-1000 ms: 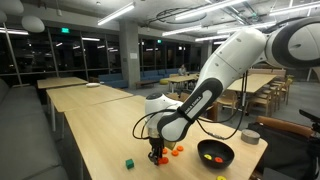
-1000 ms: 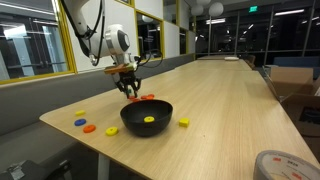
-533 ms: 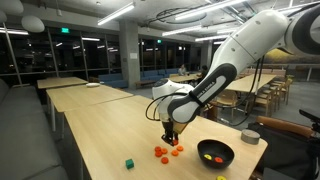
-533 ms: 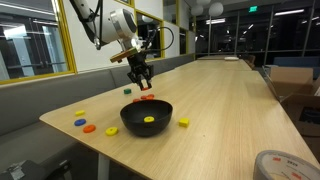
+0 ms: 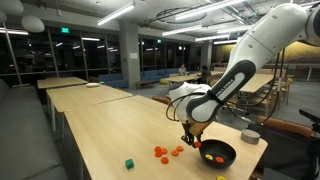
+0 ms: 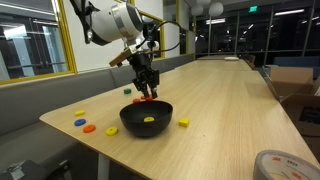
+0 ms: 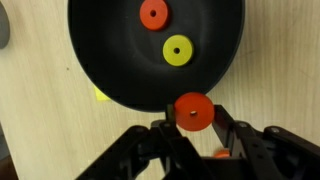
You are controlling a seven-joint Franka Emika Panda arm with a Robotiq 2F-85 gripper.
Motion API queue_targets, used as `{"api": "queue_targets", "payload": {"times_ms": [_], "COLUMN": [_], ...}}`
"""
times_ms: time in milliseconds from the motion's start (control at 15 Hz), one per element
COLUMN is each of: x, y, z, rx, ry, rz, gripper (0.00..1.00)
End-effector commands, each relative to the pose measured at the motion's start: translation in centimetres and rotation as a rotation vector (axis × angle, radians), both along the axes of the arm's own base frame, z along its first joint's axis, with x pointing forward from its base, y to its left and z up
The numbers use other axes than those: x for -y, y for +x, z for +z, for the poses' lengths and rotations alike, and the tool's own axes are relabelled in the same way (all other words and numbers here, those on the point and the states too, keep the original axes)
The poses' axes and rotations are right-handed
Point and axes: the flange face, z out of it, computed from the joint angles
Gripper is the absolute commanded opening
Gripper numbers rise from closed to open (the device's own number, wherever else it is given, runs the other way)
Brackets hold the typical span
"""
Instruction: Place one yellow ring and five orange rings inside the black bowl
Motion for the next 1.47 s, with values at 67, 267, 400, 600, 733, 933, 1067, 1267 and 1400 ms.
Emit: {"api": "queue_targets", "payload": {"times_ms": [67, 267, 400, 600, 733, 933, 1067, 1267, 1400], "x": [2.6, 3.2, 3.2, 3.2, 3.5, 4.2, 4.5, 4.4, 4.2], "y": [-3.2, -3.8, -4.0, -4.5, -5.0, -6.2, -6.6, -6.5, -6.3], "z": [1.0, 1.5, 2.2, 3.4, 3.6, 3.2, 2.8, 2.3, 2.1], "rx": [0.024, 0.047, 0.078, 0.110, 0.092, 0.028, -0.010, -0.003, 0.008], "ry": [-0.019, -0.019, -0.016, -0.042, -0.068, -0.128, -0.132, -0.078, -0.043], "rz": [-0.128, -0.166, -0.185, -0.226, -0.271, -0.360, -0.381, -0.350, -0.337], "gripper": [0.18, 0.17, 0.17, 0.17, 0.17, 0.17, 0.17, 0.75, 0.90]}}
